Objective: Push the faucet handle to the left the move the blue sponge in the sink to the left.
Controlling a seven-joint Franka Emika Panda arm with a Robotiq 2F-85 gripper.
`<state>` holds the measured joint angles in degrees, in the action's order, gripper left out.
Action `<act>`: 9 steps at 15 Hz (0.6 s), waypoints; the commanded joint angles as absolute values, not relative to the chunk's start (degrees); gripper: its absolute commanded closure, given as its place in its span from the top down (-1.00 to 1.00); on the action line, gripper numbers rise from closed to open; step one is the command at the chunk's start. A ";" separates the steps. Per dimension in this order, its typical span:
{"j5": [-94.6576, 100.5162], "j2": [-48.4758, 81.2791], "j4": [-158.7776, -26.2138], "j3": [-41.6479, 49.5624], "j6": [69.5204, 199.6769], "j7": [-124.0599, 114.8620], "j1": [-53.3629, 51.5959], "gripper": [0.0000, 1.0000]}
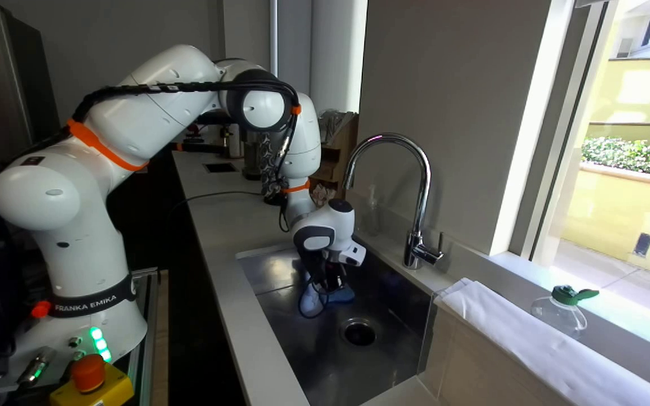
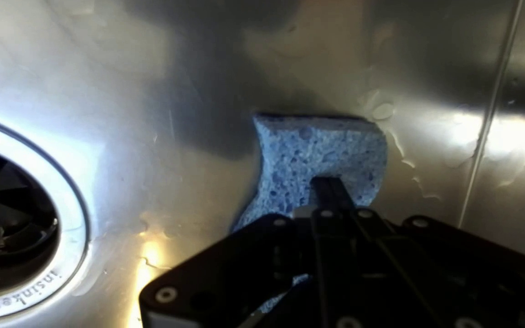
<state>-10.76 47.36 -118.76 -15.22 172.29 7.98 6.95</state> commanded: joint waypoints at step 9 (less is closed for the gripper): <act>-9.90 47.37 -118.14 -13.88 170.08 4.67 6.00 -1.00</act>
